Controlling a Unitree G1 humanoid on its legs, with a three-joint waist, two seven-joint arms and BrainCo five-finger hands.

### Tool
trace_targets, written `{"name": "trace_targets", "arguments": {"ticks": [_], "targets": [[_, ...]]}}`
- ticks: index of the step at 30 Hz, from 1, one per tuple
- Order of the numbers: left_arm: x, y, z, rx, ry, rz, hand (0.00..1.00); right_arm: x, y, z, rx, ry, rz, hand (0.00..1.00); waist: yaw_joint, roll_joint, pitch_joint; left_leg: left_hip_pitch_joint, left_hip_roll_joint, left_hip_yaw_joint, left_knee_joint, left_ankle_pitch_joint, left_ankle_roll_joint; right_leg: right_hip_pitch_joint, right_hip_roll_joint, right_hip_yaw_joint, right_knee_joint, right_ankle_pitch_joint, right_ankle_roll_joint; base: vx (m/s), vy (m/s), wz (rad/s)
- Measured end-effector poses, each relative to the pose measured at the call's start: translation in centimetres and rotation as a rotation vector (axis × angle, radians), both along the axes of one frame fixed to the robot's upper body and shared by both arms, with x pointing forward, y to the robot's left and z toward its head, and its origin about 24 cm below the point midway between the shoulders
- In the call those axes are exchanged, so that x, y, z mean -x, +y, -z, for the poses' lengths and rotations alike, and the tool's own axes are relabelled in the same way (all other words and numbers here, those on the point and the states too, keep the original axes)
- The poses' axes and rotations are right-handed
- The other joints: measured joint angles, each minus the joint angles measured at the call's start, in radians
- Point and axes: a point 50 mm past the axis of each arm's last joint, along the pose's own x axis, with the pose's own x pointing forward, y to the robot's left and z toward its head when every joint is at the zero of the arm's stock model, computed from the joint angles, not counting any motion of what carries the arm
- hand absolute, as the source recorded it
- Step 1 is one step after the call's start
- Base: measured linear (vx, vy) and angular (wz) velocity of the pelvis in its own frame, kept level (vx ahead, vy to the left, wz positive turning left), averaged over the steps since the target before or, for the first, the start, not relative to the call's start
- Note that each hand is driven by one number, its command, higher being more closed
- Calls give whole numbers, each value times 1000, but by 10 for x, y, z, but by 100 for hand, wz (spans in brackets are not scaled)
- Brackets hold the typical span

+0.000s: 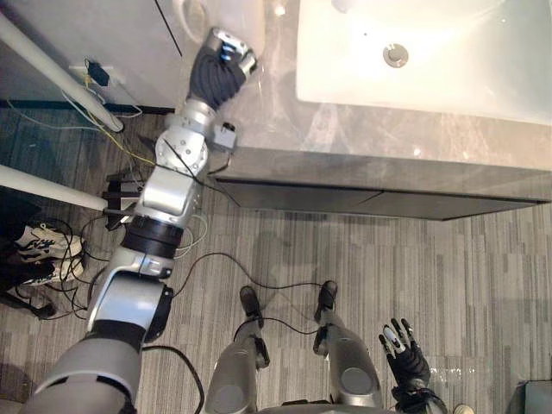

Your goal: Organize washtable

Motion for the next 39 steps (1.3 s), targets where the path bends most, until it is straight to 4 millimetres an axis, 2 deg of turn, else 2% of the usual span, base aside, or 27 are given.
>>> {"name": "trace_targets", "arguments": {"ticks": [3,8,18,23,29,39], "targets": [[1,-1,-9,6,-22,-2,100,-1,1,0,-2,-3,-7,0,-11,0,0,-2,-9,4,0,3,5,1,-1,3,-13,8,3,84,19,-3],[-4,-1,-10,4,-8,-16,100,-4,3,-4,-2,-22,-13,0,-17,0,0,-4,-11,7,0,3,5,1,-2,2,-16,8,3,104,14,0],[-5,-5,-7,-9,4,-13,100,-5,2,-6,4,-32,-14,0,-17,-7,4,2,-8,15,7,2,5,7,-2,6,-14,8,3,16,5,0],[-11,-1,-3,-3,37,-36,100,-5,1,-6,6,-30,-15,0,-20,-11,6,5,-9,22,6,2,5,3,-1,19,-14,11,1,38,9,-7],[-17,-1,-23,14,28,-67,100,-5,3,-6,4,-30,-20,0,-22,-37,35,6,-10,23,6,2,6,2,-2,21,-12,12,0,51,8,-1],[-23,4,-26,23,62,-102,100,-7,8,-6,-1,-35,-49,0,-22,-38,36,5,-9,25,8,2,6,-1,-2,24,-10,12,0,13,2,0]]}}
